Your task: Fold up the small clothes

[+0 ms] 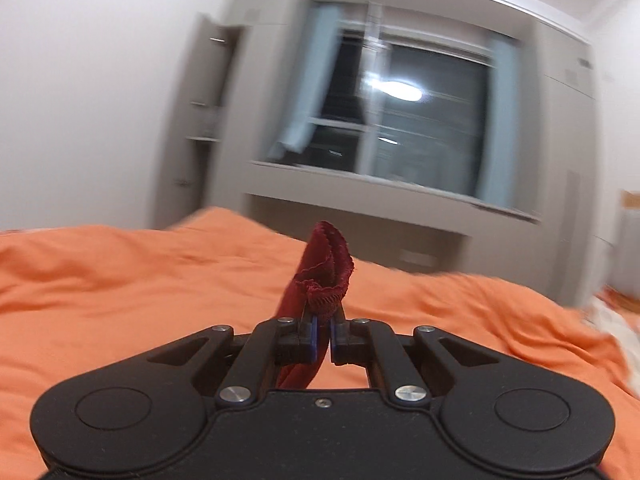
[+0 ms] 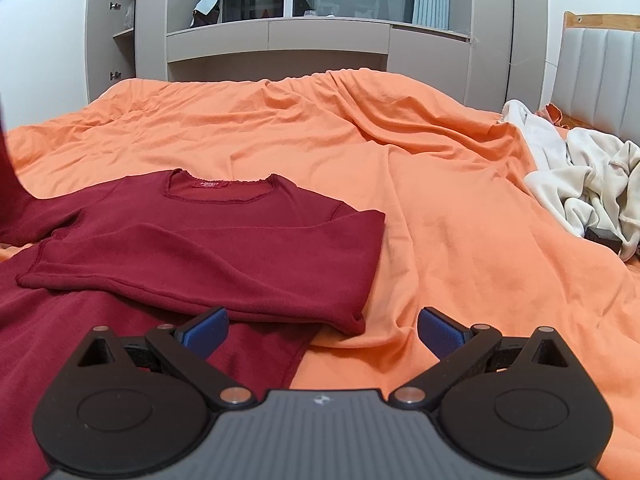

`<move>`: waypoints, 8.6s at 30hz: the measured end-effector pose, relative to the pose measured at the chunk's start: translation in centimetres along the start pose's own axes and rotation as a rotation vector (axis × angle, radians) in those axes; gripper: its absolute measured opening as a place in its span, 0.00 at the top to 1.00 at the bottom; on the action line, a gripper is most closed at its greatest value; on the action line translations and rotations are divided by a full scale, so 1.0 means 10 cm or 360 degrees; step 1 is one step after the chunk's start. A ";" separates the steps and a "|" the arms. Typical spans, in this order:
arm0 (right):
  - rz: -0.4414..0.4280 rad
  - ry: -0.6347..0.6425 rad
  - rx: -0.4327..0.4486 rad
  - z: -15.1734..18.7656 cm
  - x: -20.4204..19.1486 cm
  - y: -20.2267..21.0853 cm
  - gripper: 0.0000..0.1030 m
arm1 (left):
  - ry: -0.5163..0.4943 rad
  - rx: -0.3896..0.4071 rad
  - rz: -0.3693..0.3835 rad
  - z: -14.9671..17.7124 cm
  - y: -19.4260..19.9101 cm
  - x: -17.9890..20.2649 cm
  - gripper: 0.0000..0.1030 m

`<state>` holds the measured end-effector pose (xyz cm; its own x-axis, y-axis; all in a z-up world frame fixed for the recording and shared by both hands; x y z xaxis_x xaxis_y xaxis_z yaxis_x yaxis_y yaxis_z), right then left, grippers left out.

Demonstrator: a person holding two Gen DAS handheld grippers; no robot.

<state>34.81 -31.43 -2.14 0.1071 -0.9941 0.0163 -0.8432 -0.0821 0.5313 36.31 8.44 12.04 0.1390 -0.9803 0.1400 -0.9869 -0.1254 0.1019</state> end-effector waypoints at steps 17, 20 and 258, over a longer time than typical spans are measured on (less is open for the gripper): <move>0.0027 -0.0226 0.0042 -0.03 0.37 0.10 0.00 | -0.0494 -0.0652 0.0630 1.68 -0.16 1.61 0.95; 0.0032 -0.0250 0.0030 -0.02 0.40 0.08 0.00 | -0.0526 -0.0735 0.0673 1.77 -0.18 1.62 0.94; 0.0166 0.0745 0.0764 1.17 -1.20 2.39 0.94 | -0.0792 -0.0152 0.0170 1.16 2.37 0.03 0.95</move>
<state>7.23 -22.28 0.41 0.1382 -0.8720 0.4695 -0.9904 -0.1173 0.0736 12.00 3.39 3.03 -0.0411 -0.9437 -0.3283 -0.9782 -0.0289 0.2055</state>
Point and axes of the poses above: each gripper's, at about its wrist camera, not at the fingertips, and y roughly against the way its jaws point, x to its right, z to its underside, the point moved 4 cm from there along -y, roughly the way its jaws point, and after that the axes turned 1 degree about x, right-handed, at the moved point
